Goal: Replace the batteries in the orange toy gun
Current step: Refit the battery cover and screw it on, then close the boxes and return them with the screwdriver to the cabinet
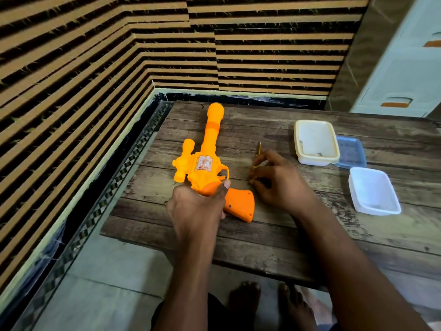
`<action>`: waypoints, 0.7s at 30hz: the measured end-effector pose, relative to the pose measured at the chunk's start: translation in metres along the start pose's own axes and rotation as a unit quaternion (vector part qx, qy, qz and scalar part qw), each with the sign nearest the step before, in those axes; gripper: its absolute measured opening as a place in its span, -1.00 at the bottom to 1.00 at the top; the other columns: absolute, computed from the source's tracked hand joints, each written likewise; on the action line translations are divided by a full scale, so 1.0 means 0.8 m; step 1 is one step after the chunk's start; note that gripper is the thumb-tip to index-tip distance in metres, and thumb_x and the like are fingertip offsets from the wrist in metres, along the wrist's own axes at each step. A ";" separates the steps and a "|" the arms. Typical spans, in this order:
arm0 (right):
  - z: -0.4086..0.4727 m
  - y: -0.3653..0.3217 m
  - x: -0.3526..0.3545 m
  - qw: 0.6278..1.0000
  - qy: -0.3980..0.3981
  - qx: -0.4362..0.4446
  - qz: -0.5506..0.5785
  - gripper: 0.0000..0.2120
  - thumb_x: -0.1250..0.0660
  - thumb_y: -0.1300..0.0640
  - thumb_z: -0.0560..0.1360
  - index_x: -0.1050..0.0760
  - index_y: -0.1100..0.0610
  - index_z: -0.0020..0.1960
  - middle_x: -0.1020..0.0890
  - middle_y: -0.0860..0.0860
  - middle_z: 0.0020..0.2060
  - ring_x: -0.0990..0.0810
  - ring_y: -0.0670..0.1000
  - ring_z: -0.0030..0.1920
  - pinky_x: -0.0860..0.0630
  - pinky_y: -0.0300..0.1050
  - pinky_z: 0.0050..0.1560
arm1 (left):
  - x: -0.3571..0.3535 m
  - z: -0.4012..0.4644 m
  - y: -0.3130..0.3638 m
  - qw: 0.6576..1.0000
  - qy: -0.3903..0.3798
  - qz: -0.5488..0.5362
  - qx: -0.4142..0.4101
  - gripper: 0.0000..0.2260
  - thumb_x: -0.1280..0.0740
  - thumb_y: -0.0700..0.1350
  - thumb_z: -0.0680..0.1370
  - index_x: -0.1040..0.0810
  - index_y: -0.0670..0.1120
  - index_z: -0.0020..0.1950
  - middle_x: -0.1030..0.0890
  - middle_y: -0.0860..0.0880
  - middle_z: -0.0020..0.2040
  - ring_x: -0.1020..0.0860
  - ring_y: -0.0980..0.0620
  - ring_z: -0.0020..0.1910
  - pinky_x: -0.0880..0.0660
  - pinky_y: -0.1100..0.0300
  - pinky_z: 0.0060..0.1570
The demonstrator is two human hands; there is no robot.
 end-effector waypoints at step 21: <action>-0.102 0.060 0.155 0.901 0.235 -0.353 -0.090 -0.73 -0.41 0.15 0.55 -0.68 0.12 0.24 -0.62 0.13 0.20 -0.56 0.24 0.24 -0.47 0.00 0.24 | -0.130 -0.093 0.106 0.919 -0.172 -0.098 -0.340 -0.97 -0.44 -0.13 0.57 -0.68 -0.07 -0.04 -0.71 0.04 -0.21 -0.67 0.15 -0.24 -0.62 0.09 -0.21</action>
Point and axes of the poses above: each hand's wrist, its own z-axis towards the middle knuckle, its own x-axis out of the back of the hand, y = z × x, the point moved 3 cm from there along z, towards the middle knuckle
